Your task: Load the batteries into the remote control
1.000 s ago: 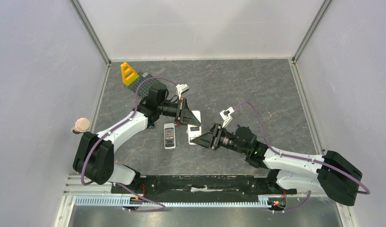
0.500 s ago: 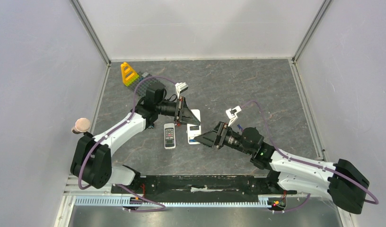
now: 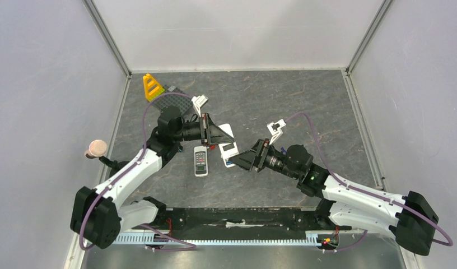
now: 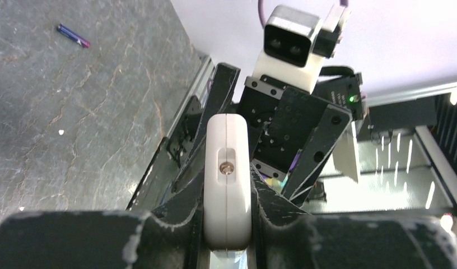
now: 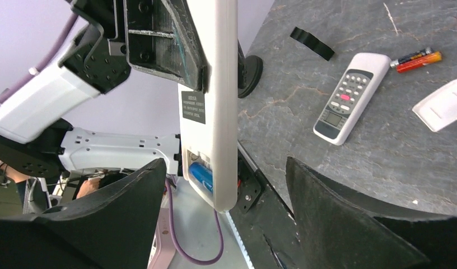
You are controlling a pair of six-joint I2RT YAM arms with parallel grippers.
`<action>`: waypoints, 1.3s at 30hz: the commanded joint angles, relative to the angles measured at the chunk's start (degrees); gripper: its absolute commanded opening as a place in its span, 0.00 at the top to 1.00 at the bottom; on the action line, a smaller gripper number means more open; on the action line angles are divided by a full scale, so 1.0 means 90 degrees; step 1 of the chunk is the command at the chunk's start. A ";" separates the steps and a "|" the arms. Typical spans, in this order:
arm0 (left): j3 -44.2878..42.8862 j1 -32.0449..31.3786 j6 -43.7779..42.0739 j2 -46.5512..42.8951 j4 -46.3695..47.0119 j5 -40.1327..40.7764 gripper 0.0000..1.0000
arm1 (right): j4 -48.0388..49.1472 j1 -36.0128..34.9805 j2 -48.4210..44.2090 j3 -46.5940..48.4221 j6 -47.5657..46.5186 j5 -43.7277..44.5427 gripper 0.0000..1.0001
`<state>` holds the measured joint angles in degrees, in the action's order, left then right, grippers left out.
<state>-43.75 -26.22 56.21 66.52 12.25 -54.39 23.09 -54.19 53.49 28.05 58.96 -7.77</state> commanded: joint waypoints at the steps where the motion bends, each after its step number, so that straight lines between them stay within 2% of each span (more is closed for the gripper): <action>1: 0.0419 0.0000 0.1302 -0.0661 0.1153 0.1107 0.98 | 0.1136 -0.0013 -0.0006 -0.0047 0.0412 0.0301 0.26; 4: 0.0836 -0.0012 0.1843 -0.1149 0.1665 0.1864 0.98 | 0.1598 -0.0048 -0.0002 -0.0151 0.0680 0.0638 0.33; 7: 0.0933 -0.0014 0.2025 -0.1409 0.1661 0.2205 0.98 | 0.1687 -0.0073 0.0121 -0.0017 0.0712 0.0707 0.39; 15: 0.0945 -0.0011 0.2193 -0.1641 0.1713 0.2469 0.98 | 0.2009 -0.0141 0.0525 0.0213 0.0871 0.0577 0.52; 19: 0.0998 -0.0009 0.2231 -0.1709 0.1742 0.2464 0.98 | 0.2375 -0.0145 0.0590 0.0136 0.1028 0.0722 0.55; 22: 0.1061 -0.0012 0.2251 -0.1768 0.1760 0.2474 0.98 | 0.2465 -0.0141 0.0623 0.0126 0.1125 0.0814 0.66; 24: 0.1086 -0.0012 0.2234 -0.1785 0.1771 0.2461 0.92 | 0.2475 -0.0141 0.0605 0.0116 0.1154 0.0822 0.76; 26: 0.1107 -0.0013 0.2195 -0.1809 0.1781 0.2419 0.75 | 0.2385 -0.0141 0.0557 0.0115 0.1148 0.0817 0.87; 28: 0.1101 -0.0008 0.2092 -0.1830 0.1749 0.2331 0.54 | 0.2136 -0.0103 0.0512 0.0194 0.1051 0.0692 0.93; 30: 0.1085 -0.0009 0.1911 -0.1844 0.1586 0.2214 0.42 | 0.1866 -0.0018 0.0486 0.0326 0.0893 0.0425 0.98; 31: 0.1076 -0.0009 0.1806 -0.1835 0.1465 0.2142 0.29 | 0.1666 0.0035 0.0453 0.0379 0.0825 0.0309 1.00; 36: 0.0980 0.0051 0.1392 -0.1644 0.1342 0.1434 0.27 | 0.0873 0.0453 0.0289 0.0649 0.0633 -0.0464 1.00; 39: 0.0807 0.0163 0.0987 -0.1438 0.1236 0.0869 0.26 | -0.0132 0.0759 0.0291 0.1103 0.0344 -0.1018 1.00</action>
<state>-34.02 -25.87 71.85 51.72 23.99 -38.20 30.98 -50.48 57.41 31.33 66.39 -9.58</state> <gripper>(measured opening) 0.737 0.169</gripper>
